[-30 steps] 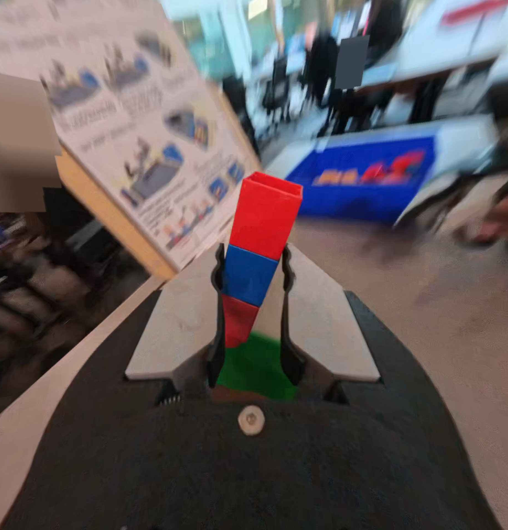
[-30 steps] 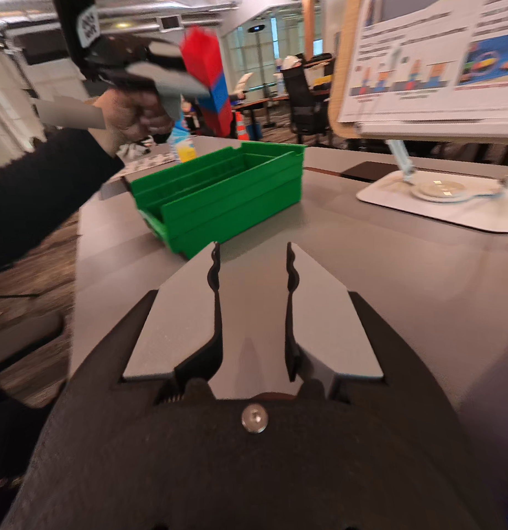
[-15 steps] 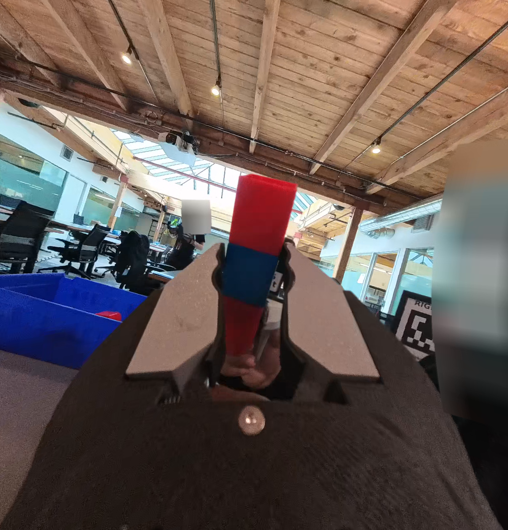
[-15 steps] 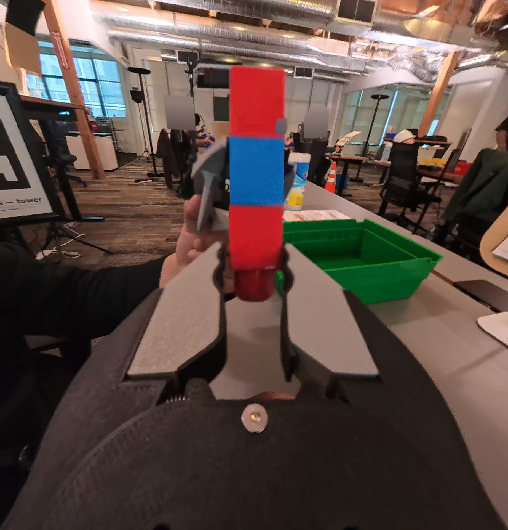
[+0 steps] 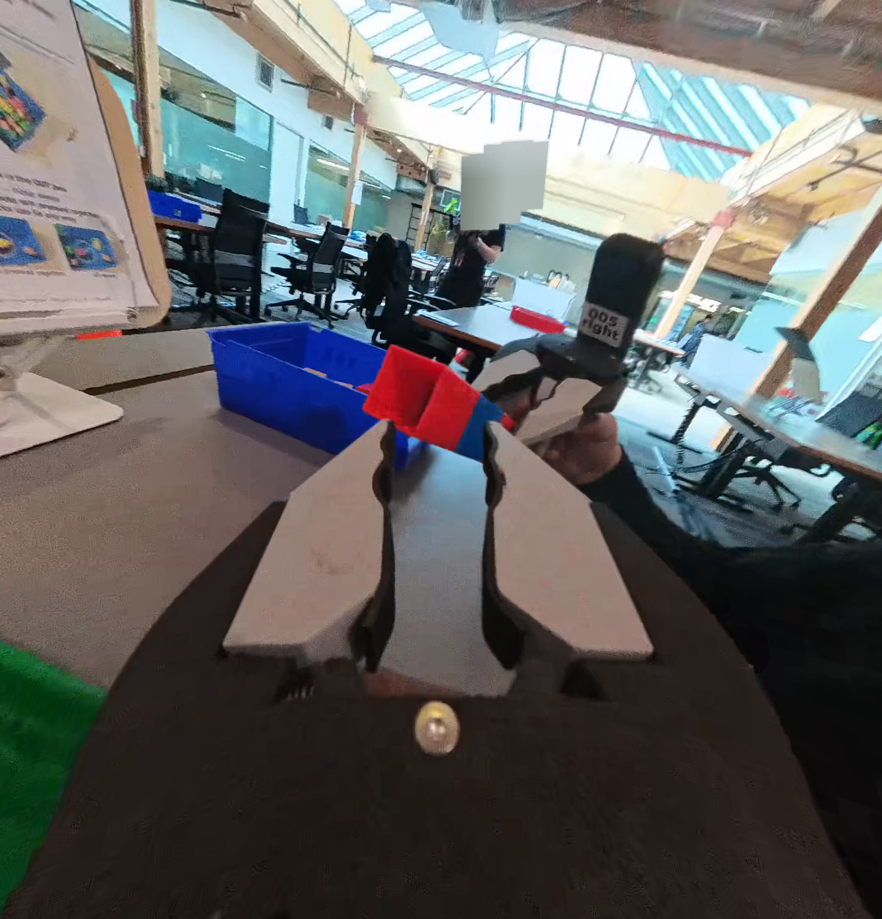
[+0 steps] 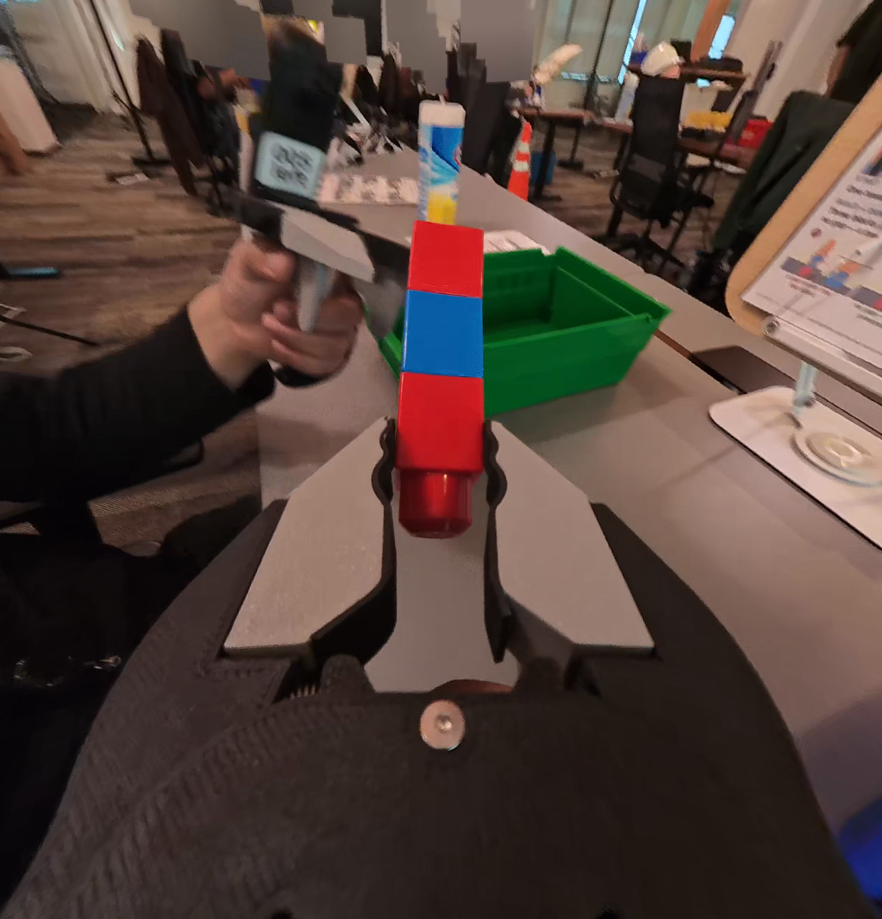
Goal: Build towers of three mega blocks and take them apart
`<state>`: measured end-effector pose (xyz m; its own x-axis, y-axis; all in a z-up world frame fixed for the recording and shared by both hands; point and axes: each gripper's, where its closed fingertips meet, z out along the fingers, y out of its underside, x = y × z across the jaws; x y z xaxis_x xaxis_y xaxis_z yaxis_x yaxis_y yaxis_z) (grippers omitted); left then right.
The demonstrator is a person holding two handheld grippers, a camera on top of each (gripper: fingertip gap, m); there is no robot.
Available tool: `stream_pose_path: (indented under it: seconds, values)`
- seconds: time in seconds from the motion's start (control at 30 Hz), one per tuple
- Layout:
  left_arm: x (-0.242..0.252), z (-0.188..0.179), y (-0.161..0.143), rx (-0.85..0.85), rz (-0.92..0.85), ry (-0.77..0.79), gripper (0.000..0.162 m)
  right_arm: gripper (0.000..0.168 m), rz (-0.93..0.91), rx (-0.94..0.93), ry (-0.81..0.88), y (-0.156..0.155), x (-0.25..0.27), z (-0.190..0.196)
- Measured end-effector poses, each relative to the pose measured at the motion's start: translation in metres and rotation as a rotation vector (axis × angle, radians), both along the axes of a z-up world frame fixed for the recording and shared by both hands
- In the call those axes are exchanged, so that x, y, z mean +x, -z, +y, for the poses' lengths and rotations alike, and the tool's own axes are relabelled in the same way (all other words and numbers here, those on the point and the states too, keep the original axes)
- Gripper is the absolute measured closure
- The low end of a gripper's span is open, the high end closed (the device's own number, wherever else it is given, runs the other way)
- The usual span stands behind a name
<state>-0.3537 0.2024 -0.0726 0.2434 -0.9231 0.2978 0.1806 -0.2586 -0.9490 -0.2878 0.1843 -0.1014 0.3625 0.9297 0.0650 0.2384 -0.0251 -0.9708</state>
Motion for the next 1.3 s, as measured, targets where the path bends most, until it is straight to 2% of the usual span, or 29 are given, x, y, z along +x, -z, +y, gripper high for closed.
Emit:
stream_pose_path:
  seconds: [0.07,0.13,0.2,0.3,0.4,0.53,0.6,0.7,0.8,0.87,0.93,0.97,1.0,1.13,1.17,1.3]
  values:
    - [-0.014,0.000,0.002,0.077,0.069,-0.068,0.131,0.136,-0.044,-0.029,0.027,0.009,0.006,0.006]
    - [-0.021,0.000,0.009,0.110,0.155,-0.104,0.122,0.136,-0.080,-0.077,0.026,0.020,0.007,0.009]
    - [-0.020,-0.003,0.021,0.147,0.240,-0.101,0.119,0.136,-0.128,-0.106,0.033,0.034,0.007,0.013]
    - [-0.008,-0.018,0.049,0.207,0.394,-0.012,0.106,0.136,-0.172,-0.144,0.026,0.048,0.004,0.014]
    - [0.004,-0.009,0.063,0.299,0.485,-0.076,0.106,0.136,-0.222,-0.170,0.020,0.060,-0.001,0.013]
    - [0.029,-0.008,0.094,0.318,0.573,-0.024,0.106,0.136,-0.277,-0.186,0.034,0.077,-0.007,0.017]
    - [0.033,0.004,0.112,0.346,0.665,-0.072,0.102,0.136,-0.285,-0.201,0.017,0.082,-0.010,0.015]
    - [0.039,0.006,0.130,0.381,0.739,-0.063,0.095,0.136,-0.297,-0.189,-0.004,0.082,-0.013,0.010]
    - [0.044,0.002,0.138,0.387,0.753,-0.023,0.093,0.136,-0.310,-0.169,-0.037,0.080,-0.017,0.002]
    - [0.048,-0.005,0.143,0.371,0.756,0.032,0.109,0.136,-0.341,-0.131,-0.040,0.081,-0.020,-0.001]
    - [0.051,-0.012,0.149,0.350,0.760,0.093,0.114,0.136,-0.359,-0.102,-0.046,0.081,-0.023,-0.004]
    - [0.054,-0.015,0.151,0.334,0.753,0.119,0.115,0.139,-0.350,-0.094,-0.055,0.079,-0.025,-0.006]
    - [0.057,-0.015,0.151,0.316,0.739,0.129,0.115,0.155,-0.328,-0.085,-0.080,0.075,-0.028,-0.010]
    - [0.069,-0.011,0.144,0.303,0.670,0.098,0.116,0.163,-0.229,-0.030,-0.030,0.054,-0.024,0.000]
    - [0.071,-0.010,0.142,0.301,0.654,0.089,0.116,0.161,-0.186,-0.026,-0.003,0.047,-0.020,0.005]
    - [0.074,-0.001,0.121,0.268,0.505,0.029,0.116,0.130,0.110,-0.054,0.050,0.002,0.001,0.021]
